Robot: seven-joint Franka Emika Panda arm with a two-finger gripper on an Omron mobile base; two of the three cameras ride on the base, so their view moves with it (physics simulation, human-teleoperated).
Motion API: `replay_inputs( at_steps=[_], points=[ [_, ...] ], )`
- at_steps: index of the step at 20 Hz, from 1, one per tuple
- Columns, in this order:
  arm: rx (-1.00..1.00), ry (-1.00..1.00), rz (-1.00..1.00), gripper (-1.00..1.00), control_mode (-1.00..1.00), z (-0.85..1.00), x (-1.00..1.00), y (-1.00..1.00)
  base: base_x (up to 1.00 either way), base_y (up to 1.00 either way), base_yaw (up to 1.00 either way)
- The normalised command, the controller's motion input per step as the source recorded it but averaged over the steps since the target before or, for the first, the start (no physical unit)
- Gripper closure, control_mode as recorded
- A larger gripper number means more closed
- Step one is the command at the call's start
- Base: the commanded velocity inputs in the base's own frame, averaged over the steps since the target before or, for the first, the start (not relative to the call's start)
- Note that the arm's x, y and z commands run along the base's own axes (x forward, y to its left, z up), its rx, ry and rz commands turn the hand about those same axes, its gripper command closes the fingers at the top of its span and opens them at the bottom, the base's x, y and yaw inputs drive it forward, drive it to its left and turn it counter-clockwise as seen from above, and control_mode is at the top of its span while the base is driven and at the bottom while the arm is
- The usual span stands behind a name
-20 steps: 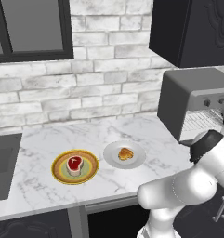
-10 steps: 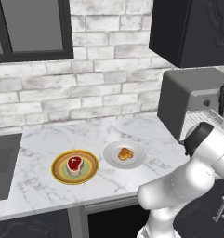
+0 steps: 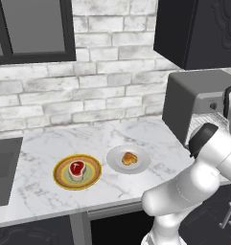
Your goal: Open the toaster oven door. Place the bread on the top rack in the toaster oven and place the steak on the bottom rack.
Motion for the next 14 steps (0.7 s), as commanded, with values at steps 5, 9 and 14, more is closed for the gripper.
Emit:
replay_inputs(
  at_steps=[5,9,14],
  points=[
    [0.0,-0.05,0.1,1.0,-1.0,-0.39,0.0,0.03,0.0,0.0,0.0],
    [0.02,-0.01,0.03,1.0,-1.0,-0.49,0.05,0.11,0.0,0.0,0.0],
    [0.0,-0.03,0.03,1.0,-1.0,-0.42,0.06,0.04,0.0,0.0,0.0]
  ],
)
